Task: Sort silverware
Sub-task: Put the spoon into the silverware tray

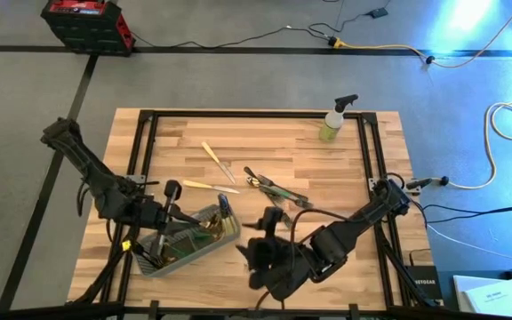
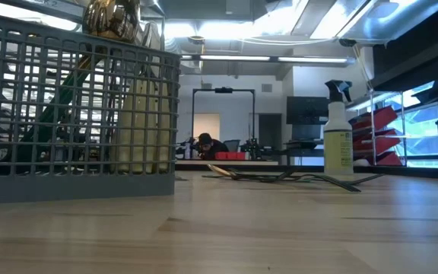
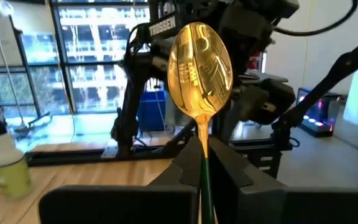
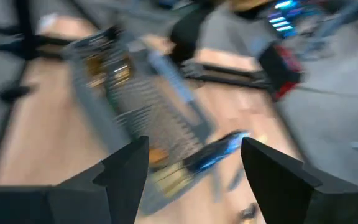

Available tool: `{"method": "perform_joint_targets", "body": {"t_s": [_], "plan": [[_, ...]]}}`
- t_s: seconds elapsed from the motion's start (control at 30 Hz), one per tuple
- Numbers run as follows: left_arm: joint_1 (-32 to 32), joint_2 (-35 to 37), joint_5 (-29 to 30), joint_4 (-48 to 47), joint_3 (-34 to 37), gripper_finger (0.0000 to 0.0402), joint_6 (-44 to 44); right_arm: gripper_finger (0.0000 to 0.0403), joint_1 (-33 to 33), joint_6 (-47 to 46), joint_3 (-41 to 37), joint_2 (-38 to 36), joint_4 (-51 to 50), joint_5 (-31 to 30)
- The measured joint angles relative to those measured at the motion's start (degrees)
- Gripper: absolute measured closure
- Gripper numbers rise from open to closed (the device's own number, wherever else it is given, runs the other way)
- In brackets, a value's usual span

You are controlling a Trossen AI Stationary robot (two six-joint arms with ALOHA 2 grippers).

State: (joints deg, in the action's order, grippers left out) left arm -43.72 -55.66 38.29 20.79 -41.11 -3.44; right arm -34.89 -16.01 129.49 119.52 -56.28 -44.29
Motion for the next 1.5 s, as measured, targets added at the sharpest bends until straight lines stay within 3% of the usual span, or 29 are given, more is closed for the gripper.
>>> {"method": "perform_joint_targets", "body": {"t_s": [0.17, 0.3, 0.5, 0.77, 0.9, 1.03, 1.17, 1.37, 1.5], "plan": [[0.51, -2.90, -0.20, 3.25, 0.64, 0.0401, -1.01, 0.0167, -1.09, -0.28, -0.02, 0.11, -7.18, 4.78], [2.01, -6.34, -0.99, 4.87, 0.68, 0.0401, -1.79, 0.0195, -4.46, -1.66, -0.04, 0.15, -14.69, -2.79], [4.27, -11.79, -4.47, 16.06, 0.66, 0.0401, -7.09, 0.0256, -8.16, -8.80, -0.53, 0.20, -22.69, -12.62], [7.81, -15.06, -6.40, 19.43, 0.66, 0.0401, -7.14, 0.0302, -10.10, -15.64, -10.41, 0.08, -28.23, -11.50], [9.03, -15.38, -7.65, 19.35, 0.66, 0.0401, -6.11, 0.0323, -10.01, -18.18, -20.19, -1.33, -26.17, -5.93], [9.01, -15.38, -7.68, 20.55, 0.66, 0.0401, -6.58, 0.0358, -9.31, -18.05, -33.62, -5.60, -16.04, 0.94], [9.01, -15.36, -7.91, 22.05, 0.66, 0.0401, -7.06, 0.0397, -8.57, -14.74, -49.32, -12.67, 3.78, 5.67], [9.01, -15.36, -10.74, 20.02, 0.66, 0.0401, -6.07, 0.0402, -6.34, -5.96, -68.54, -23.04, 40.84, 9.60], [9.01, -15.34, -10.91, 17.52, 0.70, 0.0401, -5.45, 0.0402, -5.39, 2.14, -74.20, -24.90, 55.89, 9.94]]}}
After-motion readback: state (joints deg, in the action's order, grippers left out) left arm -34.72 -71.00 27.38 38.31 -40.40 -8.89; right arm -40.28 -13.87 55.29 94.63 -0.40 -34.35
